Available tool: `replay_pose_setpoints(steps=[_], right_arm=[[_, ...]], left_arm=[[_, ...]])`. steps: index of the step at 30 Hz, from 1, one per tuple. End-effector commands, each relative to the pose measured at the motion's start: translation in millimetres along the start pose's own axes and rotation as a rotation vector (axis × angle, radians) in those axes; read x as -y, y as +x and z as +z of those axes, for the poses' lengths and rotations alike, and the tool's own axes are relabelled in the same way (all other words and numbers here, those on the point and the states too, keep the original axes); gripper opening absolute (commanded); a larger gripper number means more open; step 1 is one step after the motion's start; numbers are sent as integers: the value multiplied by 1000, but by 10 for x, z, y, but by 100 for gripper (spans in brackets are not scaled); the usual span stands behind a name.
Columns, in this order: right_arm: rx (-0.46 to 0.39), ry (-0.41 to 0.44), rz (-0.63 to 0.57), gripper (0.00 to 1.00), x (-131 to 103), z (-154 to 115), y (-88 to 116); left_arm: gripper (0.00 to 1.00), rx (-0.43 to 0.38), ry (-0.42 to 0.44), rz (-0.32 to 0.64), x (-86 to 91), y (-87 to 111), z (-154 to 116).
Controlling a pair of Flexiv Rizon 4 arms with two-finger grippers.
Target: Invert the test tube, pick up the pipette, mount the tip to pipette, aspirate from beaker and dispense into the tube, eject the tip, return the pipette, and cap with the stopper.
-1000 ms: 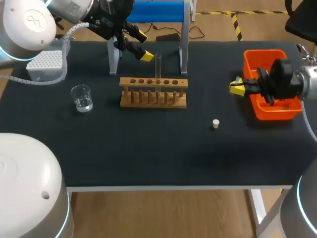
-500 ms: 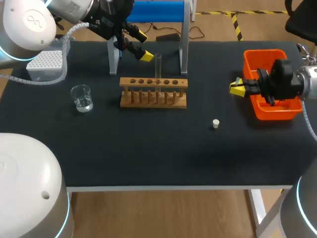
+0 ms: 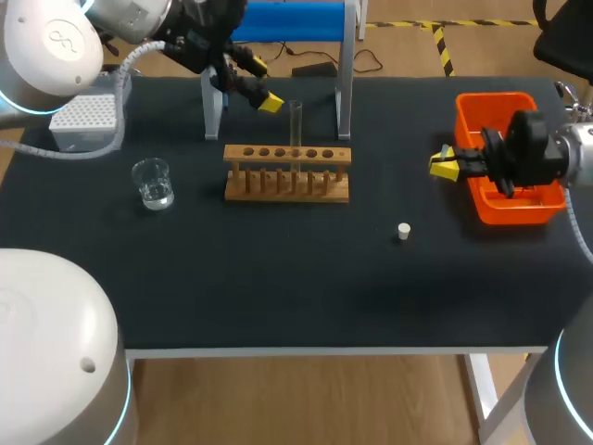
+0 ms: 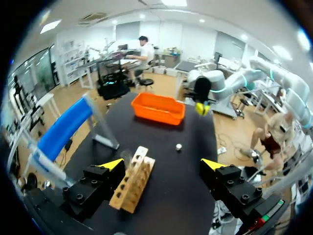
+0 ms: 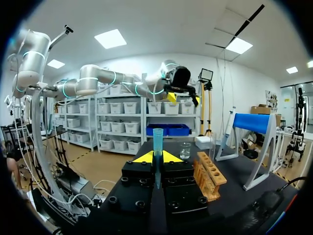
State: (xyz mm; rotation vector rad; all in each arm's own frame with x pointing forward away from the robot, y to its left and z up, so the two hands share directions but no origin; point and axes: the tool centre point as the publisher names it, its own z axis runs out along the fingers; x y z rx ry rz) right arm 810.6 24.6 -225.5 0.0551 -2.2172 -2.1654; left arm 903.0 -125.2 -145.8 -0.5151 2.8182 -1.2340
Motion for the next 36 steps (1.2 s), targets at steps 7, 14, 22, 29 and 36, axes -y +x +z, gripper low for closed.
replay_pose_setpoints(steps=[7,14,22,29,36], right_arm=[[2,1,0,0,0,-2,9],[2,1,0,0,0,-2,9],[2,1,0,0,0,-2,9],[2,1,0,0,0,-2,9],[2,1,0,0,0,-2,9]], left_arm=[[100,341,70,-357,-569,-695,-384],[100,588,78,-523,-672,-1126,-484],[100,735,66,-625,-596,-1400,-368],[100,895,29,-800,-565,-1627,-128],[100,979,79,-842,-518,-1794,-71]])
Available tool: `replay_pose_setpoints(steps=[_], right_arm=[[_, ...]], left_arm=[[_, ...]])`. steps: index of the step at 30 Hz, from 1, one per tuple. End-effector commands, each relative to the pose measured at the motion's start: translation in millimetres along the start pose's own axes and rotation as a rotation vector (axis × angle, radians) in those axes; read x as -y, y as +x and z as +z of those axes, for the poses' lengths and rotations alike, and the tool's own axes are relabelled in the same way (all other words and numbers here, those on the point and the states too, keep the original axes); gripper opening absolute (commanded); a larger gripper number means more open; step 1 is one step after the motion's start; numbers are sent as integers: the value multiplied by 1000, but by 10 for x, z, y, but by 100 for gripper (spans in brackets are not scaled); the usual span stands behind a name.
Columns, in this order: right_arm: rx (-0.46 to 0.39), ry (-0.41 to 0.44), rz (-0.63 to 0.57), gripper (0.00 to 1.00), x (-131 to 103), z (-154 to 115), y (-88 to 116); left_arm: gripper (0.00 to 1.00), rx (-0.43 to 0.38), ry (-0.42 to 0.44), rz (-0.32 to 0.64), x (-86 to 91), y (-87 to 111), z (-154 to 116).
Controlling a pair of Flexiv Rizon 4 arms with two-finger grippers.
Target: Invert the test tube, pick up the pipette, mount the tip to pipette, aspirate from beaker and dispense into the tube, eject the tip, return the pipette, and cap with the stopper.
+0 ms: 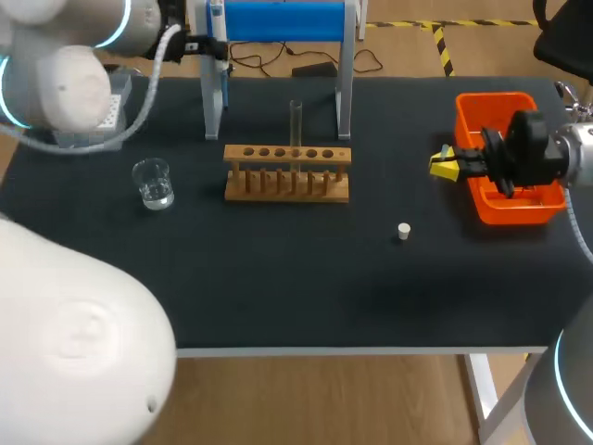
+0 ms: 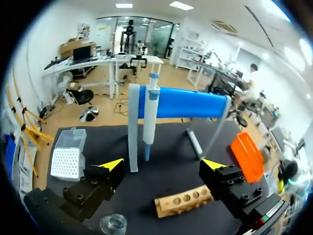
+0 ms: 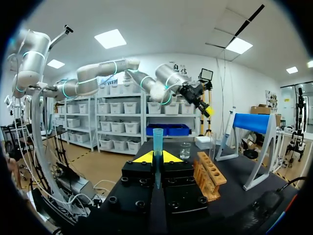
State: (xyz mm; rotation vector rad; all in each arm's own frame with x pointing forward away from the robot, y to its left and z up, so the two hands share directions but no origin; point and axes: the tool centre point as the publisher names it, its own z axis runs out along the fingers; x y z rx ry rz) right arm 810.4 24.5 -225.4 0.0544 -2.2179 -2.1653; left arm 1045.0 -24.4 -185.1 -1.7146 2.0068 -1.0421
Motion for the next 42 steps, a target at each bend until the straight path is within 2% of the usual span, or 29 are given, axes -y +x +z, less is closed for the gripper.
replay_pose_setpoints(steps=[1,11,21,29,42], right_arm=[[1,1,0,0,2,-1,7],[1,1,0,0,2,-1,7],[1,1,0,0,2,-1,7],[1,1,0,0,2,-1,7],[1,1,0,0,2,-1,7]], left_arm=[[100,348,58,-60,11,9,202],[100,414,151,-84,199,-80,298],[100,426,215,-100,399,-71,545],[100,428,230,-79,447,-70,646],[100,398,266,-71,482,-27,640]])
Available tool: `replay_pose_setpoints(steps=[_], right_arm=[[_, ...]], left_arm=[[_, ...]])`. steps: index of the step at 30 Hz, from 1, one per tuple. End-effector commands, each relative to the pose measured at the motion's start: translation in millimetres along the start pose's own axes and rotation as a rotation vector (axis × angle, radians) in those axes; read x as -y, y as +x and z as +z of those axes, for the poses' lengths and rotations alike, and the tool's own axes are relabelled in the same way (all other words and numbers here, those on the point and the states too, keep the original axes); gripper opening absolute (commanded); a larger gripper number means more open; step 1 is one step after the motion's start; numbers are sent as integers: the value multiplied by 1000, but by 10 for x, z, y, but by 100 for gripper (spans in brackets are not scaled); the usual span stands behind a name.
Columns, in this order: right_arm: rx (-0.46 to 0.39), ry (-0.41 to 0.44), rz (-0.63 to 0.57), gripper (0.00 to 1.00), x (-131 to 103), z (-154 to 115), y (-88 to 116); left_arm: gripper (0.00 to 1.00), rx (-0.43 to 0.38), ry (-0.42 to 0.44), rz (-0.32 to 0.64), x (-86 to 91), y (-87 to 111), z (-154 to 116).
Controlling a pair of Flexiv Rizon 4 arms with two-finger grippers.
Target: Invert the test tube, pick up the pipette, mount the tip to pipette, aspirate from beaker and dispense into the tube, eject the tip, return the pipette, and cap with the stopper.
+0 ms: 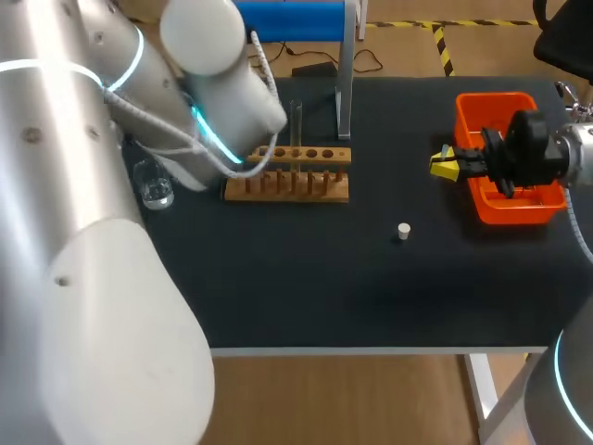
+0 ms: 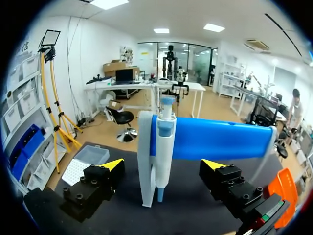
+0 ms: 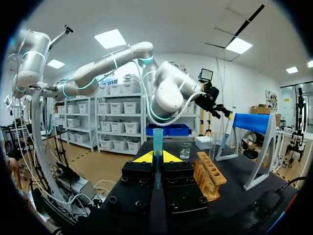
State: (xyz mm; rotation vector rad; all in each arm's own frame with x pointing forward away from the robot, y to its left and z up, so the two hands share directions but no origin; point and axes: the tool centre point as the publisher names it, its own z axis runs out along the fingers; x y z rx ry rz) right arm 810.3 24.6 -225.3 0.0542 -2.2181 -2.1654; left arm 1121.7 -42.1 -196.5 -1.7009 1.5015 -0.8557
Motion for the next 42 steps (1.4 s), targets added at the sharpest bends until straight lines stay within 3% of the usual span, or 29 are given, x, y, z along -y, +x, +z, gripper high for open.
replay_pose_setpoints(steps=[1,42], right_arm=[[1,1,0,0,2,-2,6],[1,1,0,0,2,-2,6]], left_arm=[[100,-6,4,2,-2,23,3],[100,-106,60,75,11,162,259]])
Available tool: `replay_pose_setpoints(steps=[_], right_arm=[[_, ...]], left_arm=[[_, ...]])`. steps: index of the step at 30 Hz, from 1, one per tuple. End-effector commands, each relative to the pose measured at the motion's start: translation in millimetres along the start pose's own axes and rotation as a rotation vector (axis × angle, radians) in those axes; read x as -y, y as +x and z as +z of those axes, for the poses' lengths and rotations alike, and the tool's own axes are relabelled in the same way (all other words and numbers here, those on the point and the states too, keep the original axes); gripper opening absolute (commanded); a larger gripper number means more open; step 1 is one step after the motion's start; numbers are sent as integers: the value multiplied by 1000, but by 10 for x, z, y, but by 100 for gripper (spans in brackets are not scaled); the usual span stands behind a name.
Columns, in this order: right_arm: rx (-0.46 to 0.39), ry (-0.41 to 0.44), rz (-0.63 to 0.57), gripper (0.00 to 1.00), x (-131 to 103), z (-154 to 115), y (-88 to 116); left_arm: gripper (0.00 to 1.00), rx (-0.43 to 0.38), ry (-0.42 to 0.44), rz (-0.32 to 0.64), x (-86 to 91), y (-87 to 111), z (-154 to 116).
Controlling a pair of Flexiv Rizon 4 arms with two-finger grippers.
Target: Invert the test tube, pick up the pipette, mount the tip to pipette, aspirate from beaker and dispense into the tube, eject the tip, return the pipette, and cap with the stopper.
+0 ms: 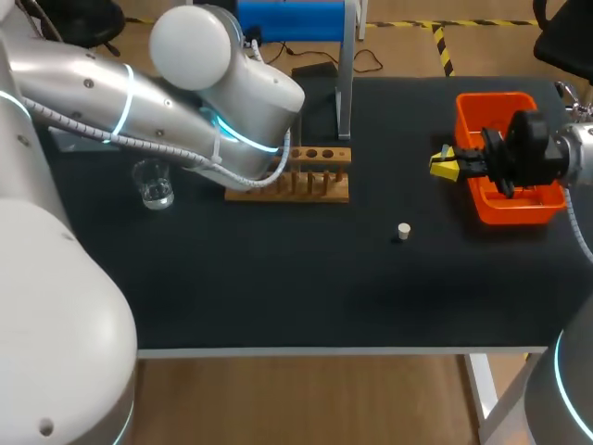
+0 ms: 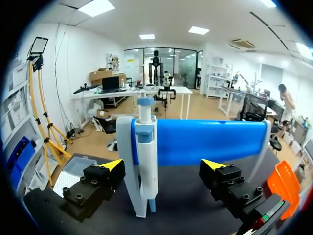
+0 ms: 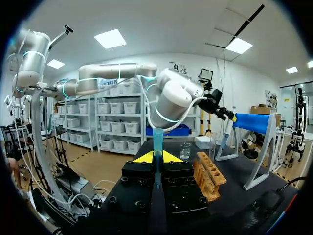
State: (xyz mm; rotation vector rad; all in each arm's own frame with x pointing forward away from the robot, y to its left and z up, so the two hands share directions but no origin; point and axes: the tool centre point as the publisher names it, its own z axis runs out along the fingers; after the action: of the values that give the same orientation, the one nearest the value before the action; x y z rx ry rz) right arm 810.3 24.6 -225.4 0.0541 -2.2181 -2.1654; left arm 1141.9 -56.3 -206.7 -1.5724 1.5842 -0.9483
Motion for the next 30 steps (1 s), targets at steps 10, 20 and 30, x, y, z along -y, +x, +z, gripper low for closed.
replay_pose_setpoints(steps=[10,20,30], right_arm=[[1,1,0,0,2,-2,6],[1,1,0,0,2,-2,6],[1,1,0,0,2,-2,6]], left_arm=[[100,-17,24,24,60,15,80],[100,-26,31,42,96,58,125],[80,-11,21,47,73,41,143]])
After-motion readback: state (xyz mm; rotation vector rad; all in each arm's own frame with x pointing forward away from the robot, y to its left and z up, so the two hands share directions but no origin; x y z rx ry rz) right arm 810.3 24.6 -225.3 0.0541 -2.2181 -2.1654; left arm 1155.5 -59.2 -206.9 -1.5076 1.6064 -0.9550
